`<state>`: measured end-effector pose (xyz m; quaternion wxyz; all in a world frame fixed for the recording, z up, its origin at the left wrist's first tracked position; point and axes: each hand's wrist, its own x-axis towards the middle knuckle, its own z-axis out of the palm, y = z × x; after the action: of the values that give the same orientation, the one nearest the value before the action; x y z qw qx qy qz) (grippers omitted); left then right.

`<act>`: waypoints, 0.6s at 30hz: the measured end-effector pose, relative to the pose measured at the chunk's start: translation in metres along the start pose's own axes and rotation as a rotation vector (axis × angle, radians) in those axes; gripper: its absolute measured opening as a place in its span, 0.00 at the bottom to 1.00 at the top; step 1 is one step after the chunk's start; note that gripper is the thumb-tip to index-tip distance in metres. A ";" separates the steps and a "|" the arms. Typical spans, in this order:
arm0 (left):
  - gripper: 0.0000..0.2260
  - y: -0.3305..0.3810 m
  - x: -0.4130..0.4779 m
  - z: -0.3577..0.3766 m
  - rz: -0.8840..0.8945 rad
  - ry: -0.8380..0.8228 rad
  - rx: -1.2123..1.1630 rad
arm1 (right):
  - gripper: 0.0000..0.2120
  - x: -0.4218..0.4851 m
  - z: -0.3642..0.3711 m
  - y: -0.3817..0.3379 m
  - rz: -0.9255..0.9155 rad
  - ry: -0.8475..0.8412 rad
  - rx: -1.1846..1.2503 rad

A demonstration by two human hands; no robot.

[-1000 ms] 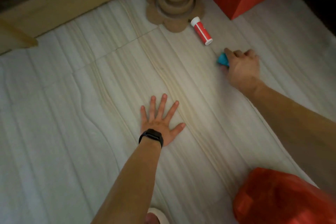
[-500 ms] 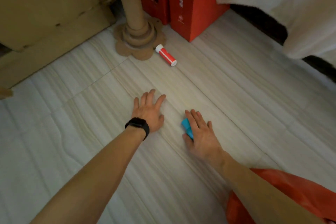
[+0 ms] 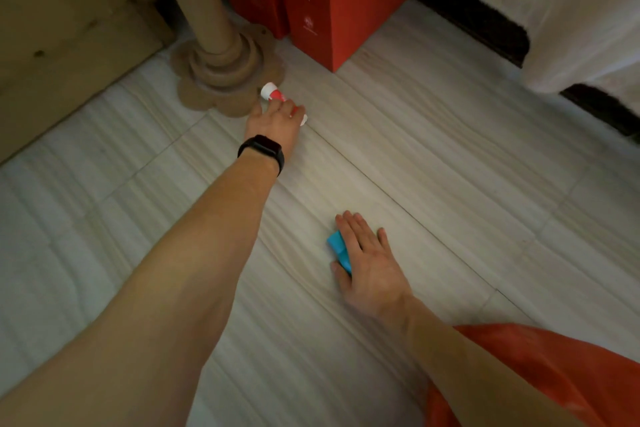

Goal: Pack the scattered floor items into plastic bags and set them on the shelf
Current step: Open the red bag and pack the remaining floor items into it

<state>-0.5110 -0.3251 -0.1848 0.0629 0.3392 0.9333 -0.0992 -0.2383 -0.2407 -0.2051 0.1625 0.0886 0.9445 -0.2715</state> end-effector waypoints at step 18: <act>0.28 -0.059 -0.096 0.036 -0.578 -0.078 -0.407 | 0.33 -0.001 0.002 -0.003 0.022 0.051 -0.030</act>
<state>-0.4741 -0.4375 -0.1934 0.1343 0.0374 0.9883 0.0622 -0.2379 -0.2443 -0.2054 0.1426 0.1034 0.9512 -0.2534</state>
